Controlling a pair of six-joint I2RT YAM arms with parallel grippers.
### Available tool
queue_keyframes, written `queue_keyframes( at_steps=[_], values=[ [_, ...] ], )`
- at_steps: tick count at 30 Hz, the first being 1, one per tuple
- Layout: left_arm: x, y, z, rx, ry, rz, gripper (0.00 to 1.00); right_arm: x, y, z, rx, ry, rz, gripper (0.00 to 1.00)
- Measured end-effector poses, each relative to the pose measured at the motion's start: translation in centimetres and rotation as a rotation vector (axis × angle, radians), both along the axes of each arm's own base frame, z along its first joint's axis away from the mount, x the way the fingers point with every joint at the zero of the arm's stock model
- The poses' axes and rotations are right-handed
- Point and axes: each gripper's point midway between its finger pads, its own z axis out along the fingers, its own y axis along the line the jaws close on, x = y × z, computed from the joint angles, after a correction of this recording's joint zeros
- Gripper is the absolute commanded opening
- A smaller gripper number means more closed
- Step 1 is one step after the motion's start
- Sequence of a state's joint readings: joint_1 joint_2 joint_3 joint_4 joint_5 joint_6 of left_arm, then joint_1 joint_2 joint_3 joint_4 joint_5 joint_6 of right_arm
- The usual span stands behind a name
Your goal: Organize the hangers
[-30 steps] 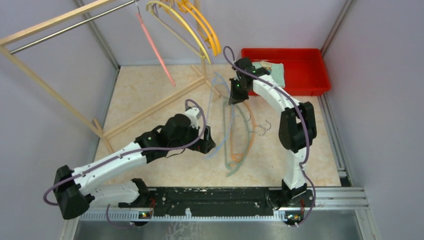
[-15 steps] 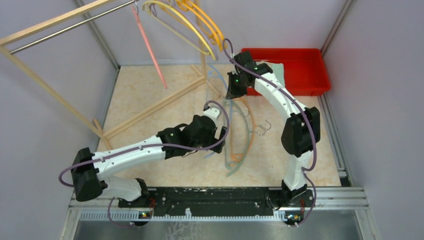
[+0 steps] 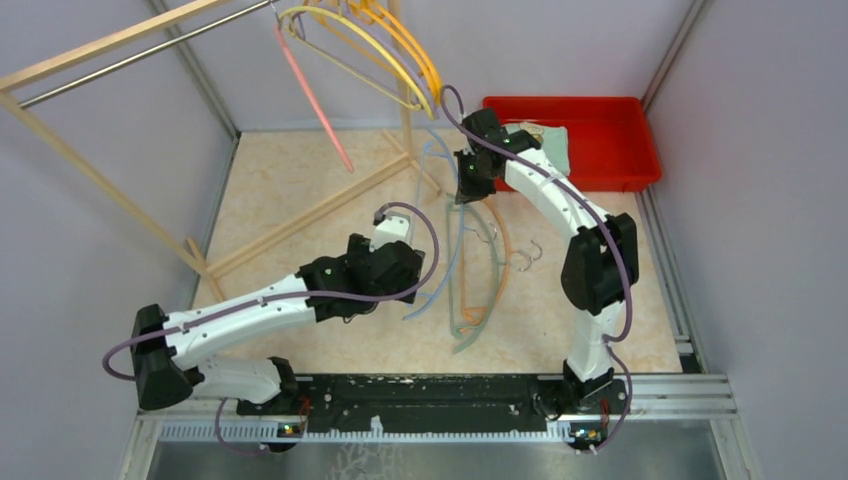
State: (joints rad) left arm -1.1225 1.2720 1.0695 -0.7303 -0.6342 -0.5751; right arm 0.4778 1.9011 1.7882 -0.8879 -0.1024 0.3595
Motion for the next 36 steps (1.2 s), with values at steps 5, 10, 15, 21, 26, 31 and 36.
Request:
queue_keyframes(
  at_steps=[5,10,15,21,26,31,36],
  values=[
    [0.1,0.3,2.6,-0.014,-0.067,0.014,1.00,0.0,-0.1,-0.2,-0.008,0.001,-0.004,0.00],
    [-0.9,-4.7,7.5,-0.041,-0.174,-0.070,1.00,0.3,-0.4,-0.4,-0.024,-0.004,-0.014,0.00],
    [-1.5,-7.5,6.4,-0.011,-0.180,-0.130,1.00,0.5,-0.4,-1.6,-0.040,0.015,-0.019,0.00],
    [-1.7,-7.4,2.7,0.053,-0.160,-0.175,1.00,1.1,0.4,-2.2,-0.030,0.048,-0.011,0.00],
    [-1.4,-8.5,1.2,0.075,-0.157,-0.183,1.00,1.5,1.4,0.4,0.015,0.014,0.007,0.00],
    [-0.9,-9.0,0.3,0.072,-0.148,-0.181,1.00,0.2,2.2,1.4,0.039,0.028,0.040,0.00],
    [-0.2,-8.5,-0.7,0.071,-0.133,-0.164,0.98,-1.8,2.5,3.8,0.074,0.033,0.071,0.00]
  ],
)
